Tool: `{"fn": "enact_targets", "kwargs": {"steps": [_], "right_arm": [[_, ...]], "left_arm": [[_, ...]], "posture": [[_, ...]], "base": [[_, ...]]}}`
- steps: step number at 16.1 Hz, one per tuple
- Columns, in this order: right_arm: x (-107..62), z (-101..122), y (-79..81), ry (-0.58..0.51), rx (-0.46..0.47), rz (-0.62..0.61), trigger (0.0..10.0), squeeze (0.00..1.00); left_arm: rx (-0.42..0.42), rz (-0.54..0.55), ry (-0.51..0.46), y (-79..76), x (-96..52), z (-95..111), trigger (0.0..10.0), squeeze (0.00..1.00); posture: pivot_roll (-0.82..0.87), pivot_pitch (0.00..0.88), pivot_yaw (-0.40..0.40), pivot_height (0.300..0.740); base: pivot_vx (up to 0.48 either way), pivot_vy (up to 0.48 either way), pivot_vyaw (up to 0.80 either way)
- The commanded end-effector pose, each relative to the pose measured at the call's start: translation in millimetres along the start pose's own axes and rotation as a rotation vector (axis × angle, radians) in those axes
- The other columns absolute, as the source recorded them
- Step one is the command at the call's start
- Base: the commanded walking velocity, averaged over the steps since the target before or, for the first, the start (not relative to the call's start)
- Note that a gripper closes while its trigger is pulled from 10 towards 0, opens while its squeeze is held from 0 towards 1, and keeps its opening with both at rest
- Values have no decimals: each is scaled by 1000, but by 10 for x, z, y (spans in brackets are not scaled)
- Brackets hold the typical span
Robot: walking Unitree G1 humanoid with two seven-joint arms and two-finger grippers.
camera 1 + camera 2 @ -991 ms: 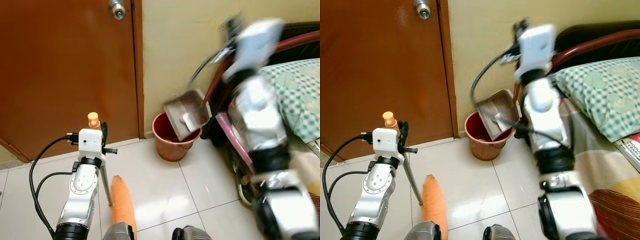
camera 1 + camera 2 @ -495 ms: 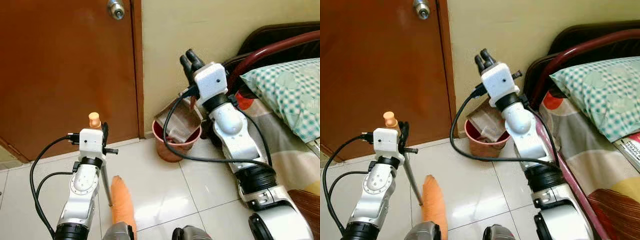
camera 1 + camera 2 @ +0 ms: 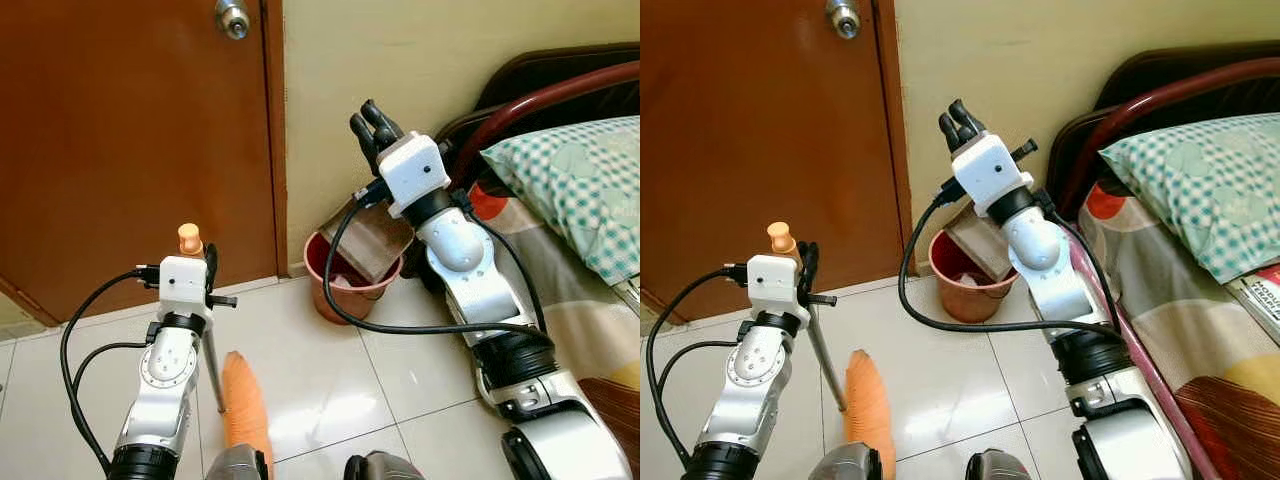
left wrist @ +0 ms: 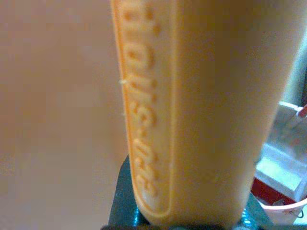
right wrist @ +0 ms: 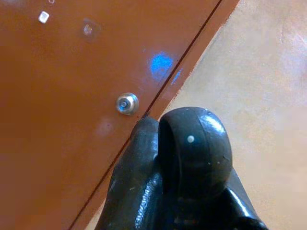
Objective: Sweep floor
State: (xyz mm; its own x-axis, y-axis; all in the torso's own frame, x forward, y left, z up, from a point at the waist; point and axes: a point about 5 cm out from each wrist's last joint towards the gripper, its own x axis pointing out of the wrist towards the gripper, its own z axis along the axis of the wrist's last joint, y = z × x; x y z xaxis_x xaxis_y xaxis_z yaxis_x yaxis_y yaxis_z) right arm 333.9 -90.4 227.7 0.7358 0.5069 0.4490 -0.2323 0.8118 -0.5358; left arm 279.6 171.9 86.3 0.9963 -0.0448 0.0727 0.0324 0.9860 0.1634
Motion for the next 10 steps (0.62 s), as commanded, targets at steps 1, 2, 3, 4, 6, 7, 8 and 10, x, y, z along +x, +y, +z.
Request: {"fn": "enact_targets", "kwargs": {"steps": [1,2,3,4,6,7,8,10], "right_arm": [[120,276,-157,-130,-37,-50,10000,0],[195,395,-251,-167,-7,-87,10000,0],[195,395,-251,-167,-7,-87,10000,0],[219,430,-277,-178,4,-98,10000,0],[292,533,-358,-211,60,-139,10000,0],[340,602,-406,-228,95,-157,10000,0],[371,649,-436,-239,118,-166,10000,0],[430,749,-503,-261,181,-191,10000,0]], "left_arm": [[22,-24,49,-22,-19,-81,10000,0],[21,-22,50,-22,-16,-82,10000,0],[21,-22,50,-22,-16,-82,10000,0],[21,-22,50,-22,-14,-83,10000,0],[21,-23,50,-27,-11,-86,10000,0],[20,-24,49,-31,-4,-84,10000,0],[20,-25,48,-34,1,-82,10000,0],[20,-25,40,-35,27,-64,10000,0]], "posture": [[-9,28,-13,740],[-12,22,-12,740],[-12,22,-12,740],[-12,22,-12,740],[-13,17,-11,740],[-13,10,-11,740],[-13,10,-11,740],[-13,0,-12,740]], "base": [[0,0,0],[0,0,0],[0,0,0],[0,0,0],[0,0,0],[0,0,0],[0,0,0],[0,0,0]]}}
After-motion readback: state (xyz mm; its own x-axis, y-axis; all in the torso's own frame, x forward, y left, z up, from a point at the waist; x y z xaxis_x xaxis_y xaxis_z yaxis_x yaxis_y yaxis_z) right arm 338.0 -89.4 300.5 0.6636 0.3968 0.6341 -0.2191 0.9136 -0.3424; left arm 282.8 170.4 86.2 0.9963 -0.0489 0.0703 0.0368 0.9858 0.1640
